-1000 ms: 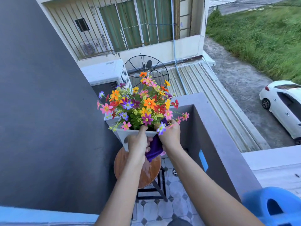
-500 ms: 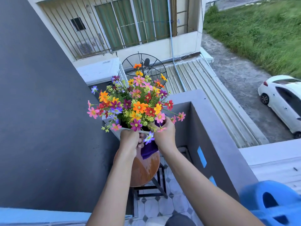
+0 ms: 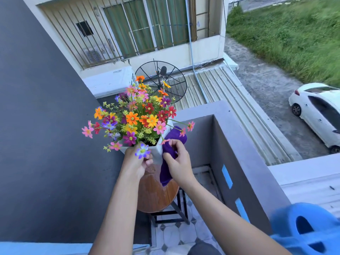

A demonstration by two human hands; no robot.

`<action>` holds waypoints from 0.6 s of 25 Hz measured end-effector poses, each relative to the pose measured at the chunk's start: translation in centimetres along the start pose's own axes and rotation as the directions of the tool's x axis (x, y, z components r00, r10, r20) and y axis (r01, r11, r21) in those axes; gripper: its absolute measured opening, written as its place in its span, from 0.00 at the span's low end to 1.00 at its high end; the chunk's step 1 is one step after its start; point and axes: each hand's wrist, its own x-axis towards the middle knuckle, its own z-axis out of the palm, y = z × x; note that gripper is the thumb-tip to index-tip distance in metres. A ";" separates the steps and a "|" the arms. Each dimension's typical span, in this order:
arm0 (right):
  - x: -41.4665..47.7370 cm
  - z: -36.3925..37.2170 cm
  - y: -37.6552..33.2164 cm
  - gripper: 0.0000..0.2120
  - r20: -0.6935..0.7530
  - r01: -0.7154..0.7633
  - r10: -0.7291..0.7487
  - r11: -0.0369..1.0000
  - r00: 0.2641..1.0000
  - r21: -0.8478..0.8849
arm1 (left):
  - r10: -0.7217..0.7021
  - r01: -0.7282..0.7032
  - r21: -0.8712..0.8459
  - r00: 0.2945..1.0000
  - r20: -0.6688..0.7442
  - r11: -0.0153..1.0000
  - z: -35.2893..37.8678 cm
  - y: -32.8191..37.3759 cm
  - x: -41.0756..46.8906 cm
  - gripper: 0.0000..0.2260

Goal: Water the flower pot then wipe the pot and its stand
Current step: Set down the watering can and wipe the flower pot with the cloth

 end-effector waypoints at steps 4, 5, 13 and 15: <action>-0.9 -0.1 2.8 0.07 -0.043 -0.212 0.210 0.976 0.977 -0.047 | -0.004 0.004 0.003 1.000 0.005 1.000 -0.3 1.1 -0.7 0.12; -1.0 0.0 2.9 0.07 -0.068 -0.235 0.231 0.971 0.970 -0.041 | -0.009 0.009 -0.009 1.000 0.008 1.000 -0.2 1.2 -0.8 0.13; -1.0 0.8 -0.7 0.11 -0.098 -0.032 0.035 0.999 0.995 0.024 | -0.006 0.006 -0.030 1.000 -0.005 1.000 -0.2 0.7 -1.2 0.13; -1.1 0.7 -1.4 0.10 -0.058 0.028 -0.024 0.998 0.998 0.065 | -0.013 0.013 0.027 0.999 -0.031 1.000 0.0 0.8 -1.6 0.13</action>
